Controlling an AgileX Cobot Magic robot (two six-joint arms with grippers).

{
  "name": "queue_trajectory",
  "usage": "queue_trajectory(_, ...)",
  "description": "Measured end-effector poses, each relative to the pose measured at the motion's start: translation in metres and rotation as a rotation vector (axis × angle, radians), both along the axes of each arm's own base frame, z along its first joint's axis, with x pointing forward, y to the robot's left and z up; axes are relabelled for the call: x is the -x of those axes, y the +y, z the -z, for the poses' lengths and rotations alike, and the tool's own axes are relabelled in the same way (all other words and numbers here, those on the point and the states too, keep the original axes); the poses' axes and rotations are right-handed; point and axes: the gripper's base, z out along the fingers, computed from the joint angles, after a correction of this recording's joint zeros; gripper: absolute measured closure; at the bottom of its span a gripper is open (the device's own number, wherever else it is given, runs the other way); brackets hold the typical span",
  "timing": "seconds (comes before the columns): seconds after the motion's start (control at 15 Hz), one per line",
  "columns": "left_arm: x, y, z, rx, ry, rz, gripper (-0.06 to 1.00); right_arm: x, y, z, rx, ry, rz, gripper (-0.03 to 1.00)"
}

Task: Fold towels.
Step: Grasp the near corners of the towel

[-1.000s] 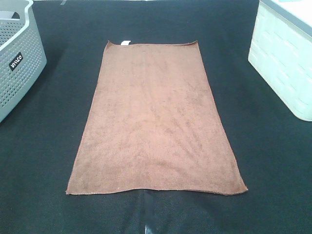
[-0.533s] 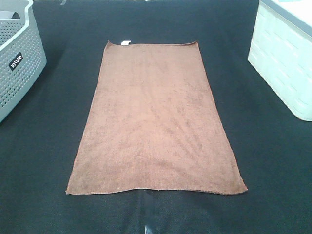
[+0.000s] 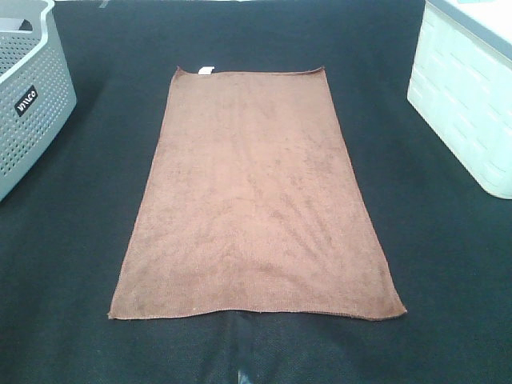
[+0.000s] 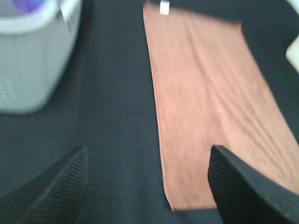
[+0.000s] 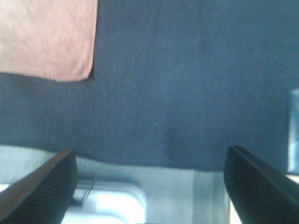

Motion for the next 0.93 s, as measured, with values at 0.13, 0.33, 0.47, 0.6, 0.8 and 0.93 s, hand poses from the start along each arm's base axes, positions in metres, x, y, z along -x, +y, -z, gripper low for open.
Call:
queue_trajectory(0.13,-0.038,-0.004,0.029,0.032,0.215,0.049,0.26,-0.025,0.004,0.007,-0.036,0.071,0.008,0.17)
queue_trajectory(0.33,-0.072,-0.011,0.07,0.1,0.428,0.116,0.26,-0.049,0.009,0.02,-0.092,0.109,0.031,0.17)
queue_trajectory(0.47,-0.089,-0.017,0.095,0.166,0.513,0.161,0.26,-0.067,0.011,0.03,-0.107,0.111,0.051,0.17)
queue_trajectory(0.6,-0.106,-0.023,0.122,0.248,0.568,0.191,0.26,-0.083,0.012,0.042,-0.111,0.122,0.062,0.18)
queue_trajectory(0.8,-0.118,-0.025,0.151,0.296,0.612,0.202,0.26,-0.102,0.017,0.064,-0.159,0.165,0.048,0.18)
queue_trajectory(0.93,-0.121,-0.026,0.16,0.317,0.624,0.191,0.26,-0.108,0.02,0.073,-0.186,0.185,0.047,0.18)
